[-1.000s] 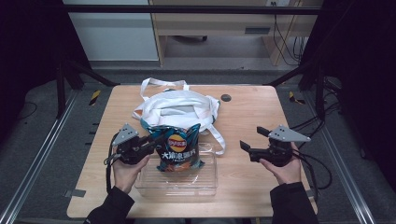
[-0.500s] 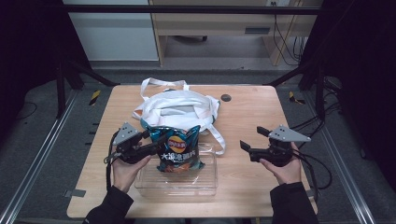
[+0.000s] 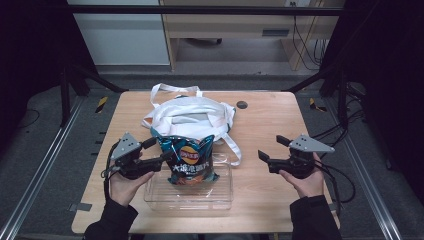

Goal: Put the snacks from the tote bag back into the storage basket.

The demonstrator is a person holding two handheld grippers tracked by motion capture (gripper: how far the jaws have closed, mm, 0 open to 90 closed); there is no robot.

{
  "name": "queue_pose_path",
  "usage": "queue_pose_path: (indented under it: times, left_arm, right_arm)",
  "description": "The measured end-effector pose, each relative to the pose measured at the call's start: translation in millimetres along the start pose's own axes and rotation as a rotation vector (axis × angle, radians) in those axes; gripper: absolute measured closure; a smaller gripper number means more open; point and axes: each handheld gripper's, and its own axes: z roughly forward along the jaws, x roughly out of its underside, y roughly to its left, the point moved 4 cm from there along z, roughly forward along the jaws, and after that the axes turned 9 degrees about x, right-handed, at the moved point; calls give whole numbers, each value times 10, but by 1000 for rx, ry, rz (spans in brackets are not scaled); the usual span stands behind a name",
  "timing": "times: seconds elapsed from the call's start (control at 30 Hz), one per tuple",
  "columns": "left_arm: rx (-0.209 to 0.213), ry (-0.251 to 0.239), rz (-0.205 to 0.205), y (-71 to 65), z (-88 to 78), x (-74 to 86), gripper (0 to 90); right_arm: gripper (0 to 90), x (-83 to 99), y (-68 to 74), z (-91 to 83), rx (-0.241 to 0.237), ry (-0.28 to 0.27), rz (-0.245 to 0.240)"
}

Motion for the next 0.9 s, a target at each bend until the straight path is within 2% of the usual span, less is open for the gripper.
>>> queue_pose_path:
  times: [0.1,0.23,0.43,0.63,0.9]
  left_arm:
    - [-1,11,17,-1,-68,26,280]
    - [3,11,9,33,-159,50,273]
    - [-6,37,9,115,-293,146,272]
    - [-44,43,0,232,-428,269,308]
    - [-97,43,-34,392,-540,398,341]
  right_arm:
    - [157,1,-7,-7,2,-1,2]
    - [157,7,-19,-22,5,-2,4]
    - [157,19,-40,-37,11,-2,10]
    - [157,33,-51,-47,15,0,11]
    - [157,53,-69,-64,17,1,12]
